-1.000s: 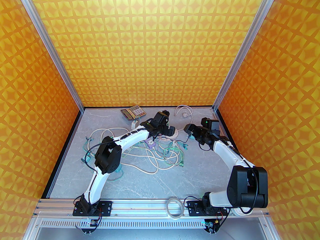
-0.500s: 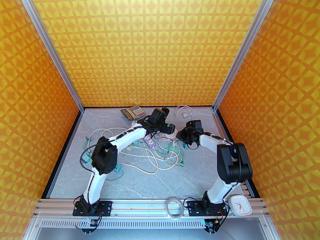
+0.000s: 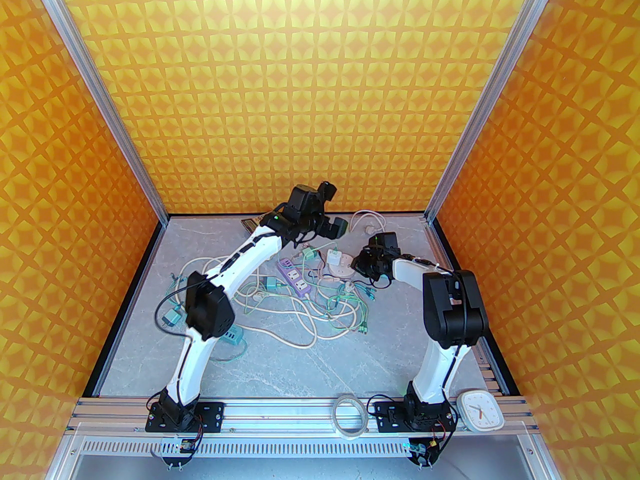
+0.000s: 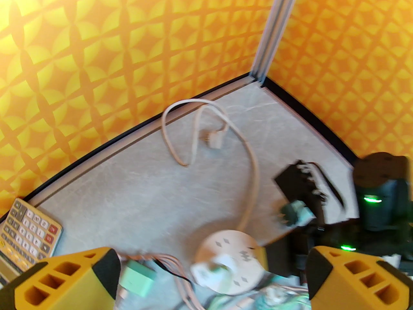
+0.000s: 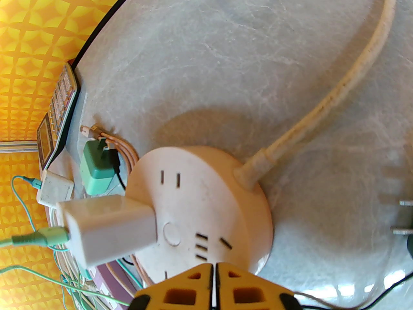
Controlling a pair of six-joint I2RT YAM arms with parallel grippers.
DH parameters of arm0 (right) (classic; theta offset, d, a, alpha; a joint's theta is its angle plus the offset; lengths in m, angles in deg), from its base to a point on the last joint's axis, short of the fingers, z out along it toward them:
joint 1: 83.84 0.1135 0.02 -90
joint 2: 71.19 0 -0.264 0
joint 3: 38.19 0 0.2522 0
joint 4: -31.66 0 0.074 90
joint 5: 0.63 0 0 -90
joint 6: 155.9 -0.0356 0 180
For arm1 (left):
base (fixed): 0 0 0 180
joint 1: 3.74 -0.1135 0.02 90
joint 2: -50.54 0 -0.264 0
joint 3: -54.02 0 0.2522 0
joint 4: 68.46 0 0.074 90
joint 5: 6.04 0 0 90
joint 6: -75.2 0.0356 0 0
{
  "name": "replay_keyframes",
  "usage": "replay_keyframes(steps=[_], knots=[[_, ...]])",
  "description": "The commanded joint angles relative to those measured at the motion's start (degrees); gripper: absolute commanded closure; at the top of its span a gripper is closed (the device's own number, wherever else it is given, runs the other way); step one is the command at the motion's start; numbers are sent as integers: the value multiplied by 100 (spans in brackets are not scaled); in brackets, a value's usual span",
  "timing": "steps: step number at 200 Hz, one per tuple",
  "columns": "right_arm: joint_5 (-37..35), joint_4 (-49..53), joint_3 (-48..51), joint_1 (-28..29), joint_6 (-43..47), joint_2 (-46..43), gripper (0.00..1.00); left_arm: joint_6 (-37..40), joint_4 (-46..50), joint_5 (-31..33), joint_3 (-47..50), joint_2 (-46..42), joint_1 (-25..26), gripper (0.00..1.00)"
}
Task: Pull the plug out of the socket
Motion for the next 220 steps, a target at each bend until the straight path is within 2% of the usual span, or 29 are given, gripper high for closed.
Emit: replay_keyframes(steps=[1, 26, 94, 146, 170, 202, 220], knots=[[-29, 241, -274, 36, 137, 210, 89, 106, 362, -618, -393, 536, -152, 1], [-92, 352, -457, 34, 222, 366, 89, 99, 140, -1050, -238, 696, -176, 1], [-131, 1023, -1551, 34, 516, 945, 88, 409, -100, -1621, -19, 1018, -160, 2], [-127, 1060, -1041, 36, 509, 169, 87, 1536, -405, -1705, 268, 1099, -89, 1], [-155, 1118, -763, 33, 509, -240, 86, 2191, -190, -1705, 207, 1199, 15, 1], [-135, 1152, -511, 34, 503, -626, 85, 2520, -145, -1582, 128, 1410, 92, 1], [-185, 1239, -446, 36, 553, -783, 84, 2578, 51, -1565, -120, 1586, 90, 6]])
